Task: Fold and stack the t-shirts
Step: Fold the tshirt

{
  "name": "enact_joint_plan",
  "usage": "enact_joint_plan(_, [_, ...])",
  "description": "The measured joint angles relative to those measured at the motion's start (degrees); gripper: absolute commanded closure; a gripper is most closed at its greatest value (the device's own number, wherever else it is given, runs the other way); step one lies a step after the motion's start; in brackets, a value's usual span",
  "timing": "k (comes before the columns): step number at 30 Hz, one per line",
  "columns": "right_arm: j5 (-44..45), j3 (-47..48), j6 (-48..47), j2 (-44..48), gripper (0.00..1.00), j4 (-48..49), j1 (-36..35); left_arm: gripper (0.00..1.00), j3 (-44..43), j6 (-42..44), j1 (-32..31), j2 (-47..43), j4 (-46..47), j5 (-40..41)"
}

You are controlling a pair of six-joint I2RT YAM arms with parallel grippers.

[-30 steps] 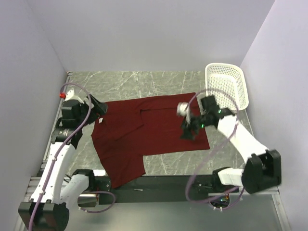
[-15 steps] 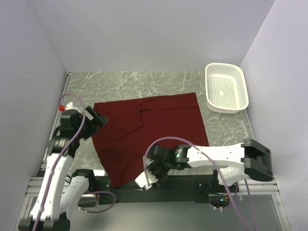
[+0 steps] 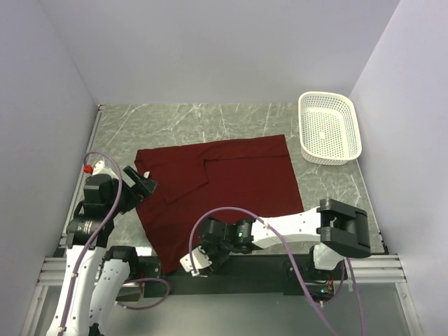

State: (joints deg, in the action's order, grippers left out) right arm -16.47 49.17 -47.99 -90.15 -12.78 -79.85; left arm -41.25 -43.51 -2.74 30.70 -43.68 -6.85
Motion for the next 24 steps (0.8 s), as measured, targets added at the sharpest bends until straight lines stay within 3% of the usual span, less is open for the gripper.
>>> enact_joint_plan(5, [2.16,0.00,0.66,-3.13,0.49,1.18,0.28,0.05,-0.52,0.44,0.00,-1.62,-1.51,-0.94])
enact_joint_plan(11, [2.01,0.04,1.53,-4.44,0.61,2.19,1.92,0.06,-1.53,0.90,0.00,-2.60,-2.16,-1.40])
enact_joint_plan(18, [-1.55,0.50,3.45,-4.96,0.91,1.44,2.95,0.06,-1.95,1.20,-0.02,-2.80,-2.58,-2.03])
enact_joint_plan(24, [-4.83,3.04,7.02,-4.24,0.94,0.22,13.62,0.06,-1.95,1.86,0.00,-2.86,-2.71,-2.62])
